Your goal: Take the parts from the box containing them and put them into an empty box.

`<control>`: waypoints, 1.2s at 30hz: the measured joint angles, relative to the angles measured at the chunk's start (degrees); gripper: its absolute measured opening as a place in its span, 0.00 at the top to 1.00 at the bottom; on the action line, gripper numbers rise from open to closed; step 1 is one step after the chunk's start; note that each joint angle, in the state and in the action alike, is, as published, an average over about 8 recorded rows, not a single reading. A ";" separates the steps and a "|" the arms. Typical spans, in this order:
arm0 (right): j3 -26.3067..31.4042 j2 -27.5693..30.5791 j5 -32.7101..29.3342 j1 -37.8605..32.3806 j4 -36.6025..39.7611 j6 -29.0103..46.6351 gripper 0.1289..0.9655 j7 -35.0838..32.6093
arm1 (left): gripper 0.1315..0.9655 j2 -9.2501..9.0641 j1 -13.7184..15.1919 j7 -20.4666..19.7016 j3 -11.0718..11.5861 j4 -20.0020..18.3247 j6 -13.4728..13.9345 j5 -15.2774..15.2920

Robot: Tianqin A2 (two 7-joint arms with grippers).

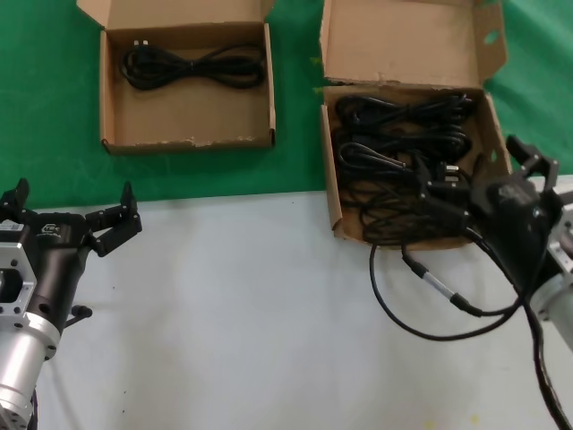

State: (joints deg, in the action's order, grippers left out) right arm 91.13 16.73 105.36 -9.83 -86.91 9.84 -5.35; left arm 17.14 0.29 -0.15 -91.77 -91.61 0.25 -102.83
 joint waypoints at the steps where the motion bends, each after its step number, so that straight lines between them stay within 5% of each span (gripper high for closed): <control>1: 0.03 0.03 -0.13 0.60 -0.28 -0.58 0.00 0.31 | 0.01 0.00 -0.02 0.01 0.01 0.00 -0.01 -0.02; 15: 0.44 0.37 -1.79 7.89 -3.82 -7.91 0.00 4.30 | 0.00 0.04 -0.24 0.12 0.08 -0.05 -0.20 -0.24; 36: 0.46 0.39 -1.89 8.33 -4.03 -8.35 0.00 4.54 | 0.00 0.04 -0.25 0.13 0.08 -0.05 -0.21 -0.26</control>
State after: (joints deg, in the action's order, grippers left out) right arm 91.59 17.12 103.47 -1.50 -90.95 1.50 -0.81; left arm 17.18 0.04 -0.02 -91.69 -91.66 0.04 -103.09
